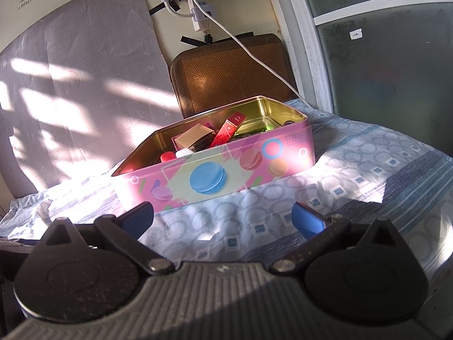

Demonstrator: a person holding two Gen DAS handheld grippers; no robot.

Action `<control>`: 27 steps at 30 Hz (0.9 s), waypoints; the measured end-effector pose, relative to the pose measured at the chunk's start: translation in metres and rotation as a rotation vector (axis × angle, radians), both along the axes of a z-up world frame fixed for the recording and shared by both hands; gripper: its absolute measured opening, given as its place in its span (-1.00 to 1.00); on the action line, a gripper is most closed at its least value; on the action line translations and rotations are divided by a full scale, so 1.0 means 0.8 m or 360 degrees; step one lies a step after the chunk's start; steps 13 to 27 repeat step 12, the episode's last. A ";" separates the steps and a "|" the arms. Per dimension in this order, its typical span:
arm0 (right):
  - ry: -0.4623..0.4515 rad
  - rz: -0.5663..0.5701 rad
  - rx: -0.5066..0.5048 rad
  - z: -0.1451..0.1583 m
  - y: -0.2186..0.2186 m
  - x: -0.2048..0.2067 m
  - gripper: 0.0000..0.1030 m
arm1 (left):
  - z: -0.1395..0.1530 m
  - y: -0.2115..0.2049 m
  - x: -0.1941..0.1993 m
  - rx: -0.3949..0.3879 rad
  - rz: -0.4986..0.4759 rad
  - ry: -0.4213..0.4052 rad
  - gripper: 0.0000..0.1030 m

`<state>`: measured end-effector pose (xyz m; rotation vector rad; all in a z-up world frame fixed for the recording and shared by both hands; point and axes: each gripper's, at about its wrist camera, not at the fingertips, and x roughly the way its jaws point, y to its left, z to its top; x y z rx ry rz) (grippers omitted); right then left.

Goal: Organize rigid objects

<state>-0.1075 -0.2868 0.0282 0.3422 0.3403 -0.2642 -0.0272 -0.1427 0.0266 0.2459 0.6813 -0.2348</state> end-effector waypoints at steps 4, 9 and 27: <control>0.0001 0.0002 0.0000 -0.001 0.000 0.001 1.00 | -0.001 0.001 0.001 -0.0003 0.0006 0.0012 0.99; 0.0007 0.0009 0.0002 -0.004 0.001 0.002 1.00 | -0.002 0.002 0.003 -0.0027 -0.0010 0.0048 0.99; 0.0011 0.0013 0.0002 -0.005 0.002 0.002 1.00 | -0.002 0.001 0.003 -0.0035 -0.0020 0.0052 0.99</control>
